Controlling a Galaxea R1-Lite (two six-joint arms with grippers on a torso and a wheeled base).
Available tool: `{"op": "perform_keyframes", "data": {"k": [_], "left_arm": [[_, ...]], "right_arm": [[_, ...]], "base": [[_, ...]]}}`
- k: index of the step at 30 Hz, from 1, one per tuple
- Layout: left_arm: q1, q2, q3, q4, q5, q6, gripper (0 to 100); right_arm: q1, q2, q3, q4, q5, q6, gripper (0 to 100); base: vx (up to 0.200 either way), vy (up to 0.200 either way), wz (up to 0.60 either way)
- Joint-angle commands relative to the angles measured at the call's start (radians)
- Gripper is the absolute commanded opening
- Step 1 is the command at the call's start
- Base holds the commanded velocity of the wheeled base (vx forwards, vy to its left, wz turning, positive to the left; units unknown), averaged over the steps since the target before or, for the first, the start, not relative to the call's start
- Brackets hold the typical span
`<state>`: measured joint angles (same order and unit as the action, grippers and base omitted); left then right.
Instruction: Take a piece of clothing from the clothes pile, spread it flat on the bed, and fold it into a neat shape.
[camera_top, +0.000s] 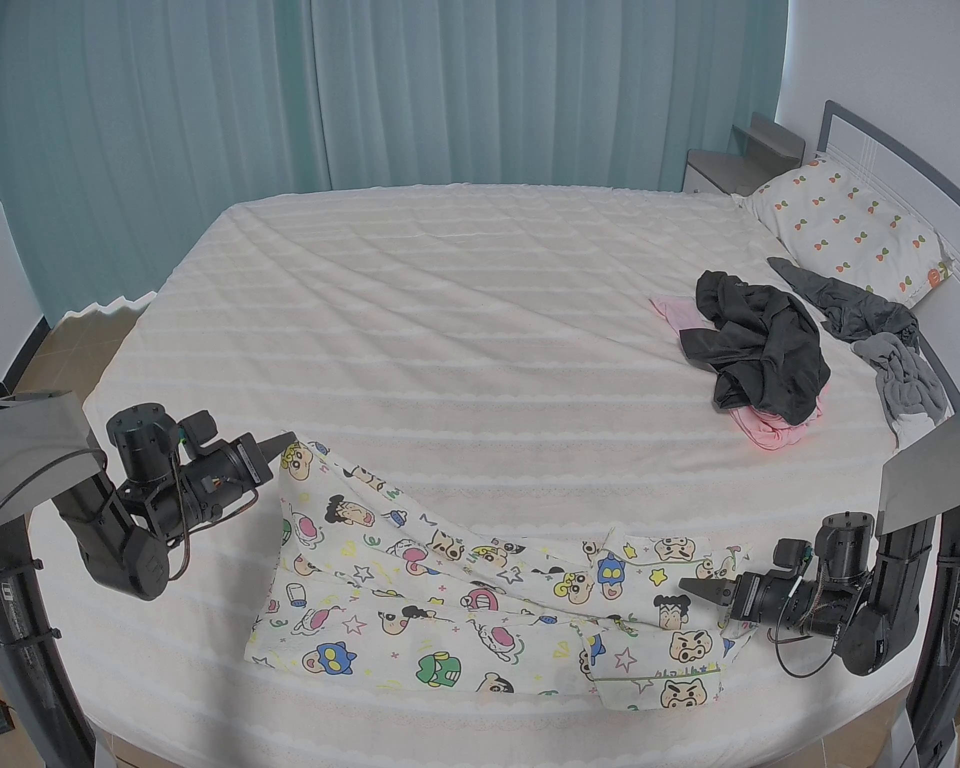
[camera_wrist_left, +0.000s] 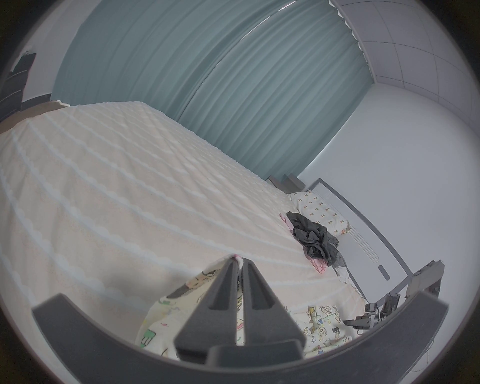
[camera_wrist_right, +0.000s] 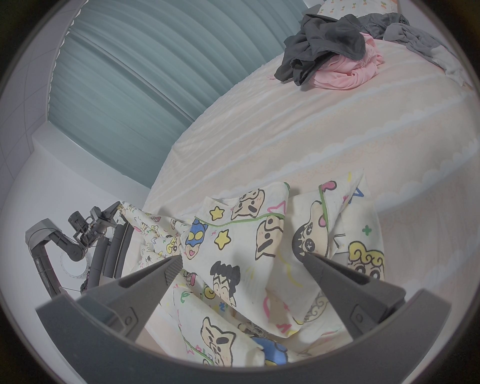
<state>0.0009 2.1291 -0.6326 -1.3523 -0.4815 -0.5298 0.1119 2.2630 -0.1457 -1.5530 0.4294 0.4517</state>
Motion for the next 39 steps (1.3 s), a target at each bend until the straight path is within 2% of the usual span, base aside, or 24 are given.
{"op": "perform_keyframes", "data": {"k": [1, 3, 5, 10, 23, 26, 27, 29, 39], "left_arm": [[0.018, 0.055, 0.093, -0.071, -0.003, -0.001, 0], [0.018, 0.055, 0.094, -0.073, -0.003, -0.001, 0], [0.025, 0.068, 0.162, -0.128, -0.006, 0.001, 0], [0.034, 0.106, 0.226, -0.211, -0.011, 0.004, 0], [0.084, 0.120, 0.307, -0.209, -0.032, 0.005, 0], [0.102, 0.156, 0.329, -0.209, -0.057, 0.082, 0], [0.102, 0.156, 0.329, -0.209, -0.057, 0.082, 0], [0.120, 0.212, 0.361, -0.208, -0.077, 0.182, 0], [0.133, 0.270, 0.376, -0.209, -0.078, 0.243, 0]], "right_arm": [[0.000, 0.000, 0.002, -0.015, 0.000, -0.001, 100], [0.000, 0.000, 0.002, -0.013, 0.000, 0.001, 100], [0.002, 0.000, 0.003, -0.015, 0.000, 0.001, 100], [0.002, 0.000, 0.003, -0.013, 0.000, 0.001, 100], [0.003, -0.002, 0.005, -0.013, 0.000, 0.002, 100], [0.003, -0.002, 0.006, -0.015, 0.000, 0.002, 100], [0.003, -0.002, 0.006, -0.015, 0.000, 0.002, 100], [0.003, -0.003, 0.006, -0.013, 0.000, 0.002, 100], [0.003, -0.003, 0.006, -0.013, 0.000, 0.002, 100]], "base": [[0.000, 0.000, 0.00], [0.000, 0.000, 0.00], [0.000, 0.000, 0.00], [0.000, 0.000, 0.00], [0.000, 0.000, 0.00], [0.000, 0.000, 0.00], [0.000, 0.000, 0.00], [0.000, 0.000, 0.00], [0.000, 0.000, 0.00]]}}
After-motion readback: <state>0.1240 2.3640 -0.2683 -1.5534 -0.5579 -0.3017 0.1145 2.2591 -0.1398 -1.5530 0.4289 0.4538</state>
